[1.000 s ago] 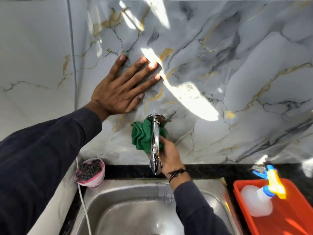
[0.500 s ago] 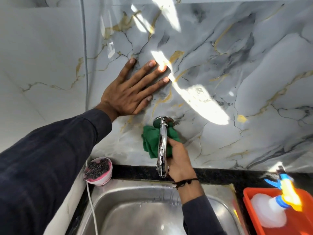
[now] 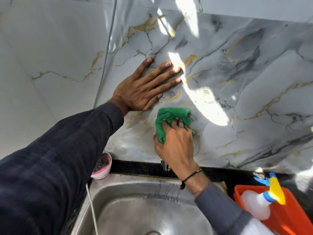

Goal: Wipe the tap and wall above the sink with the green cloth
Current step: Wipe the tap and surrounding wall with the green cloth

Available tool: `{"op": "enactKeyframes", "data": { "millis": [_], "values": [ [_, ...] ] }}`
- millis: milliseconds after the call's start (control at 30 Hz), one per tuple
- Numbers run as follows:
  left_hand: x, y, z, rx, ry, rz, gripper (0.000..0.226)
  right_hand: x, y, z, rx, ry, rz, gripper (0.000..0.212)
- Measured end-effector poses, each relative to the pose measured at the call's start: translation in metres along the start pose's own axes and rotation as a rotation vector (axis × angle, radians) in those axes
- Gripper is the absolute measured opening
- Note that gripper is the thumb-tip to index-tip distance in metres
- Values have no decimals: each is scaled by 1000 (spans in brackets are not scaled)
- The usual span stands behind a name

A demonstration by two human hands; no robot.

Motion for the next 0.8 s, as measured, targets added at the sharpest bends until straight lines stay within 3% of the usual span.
{"op": "enactKeyframes", "data": {
  "millis": [133,267,467,567,667,800],
  "values": [
    [0,-1,-1,-1,2,3,67,12,-22,4,143,-103,-358,59],
    [-1,-1,-1,5,22,-19,68,15,-43,5,420,-240,-758,45],
    [-1,-1,-3,-4,10,-23,66,5,-57,2,761,-329,-1020,33],
    [-1,-1,-3,-8,3,-21,65,-5,-56,1,805,-386,-1042,39],
    [-2,-1,-2,-6,4,-28,66,1,-46,3,712,-361,-1007,49],
    [-1,-1,-3,6,5,-26,67,18,-17,13,482,-256,-434,57]
  ]
}}
Point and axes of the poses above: each hand's wrist, its own z-axis towards the middle knuckle, its own x-axis out of the back of the hand, y = z × x, the point moved 2 cm from there along z, towards the middle knuckle, and after that the axes turned 4 degrees about -x, right-handed, at the moved point
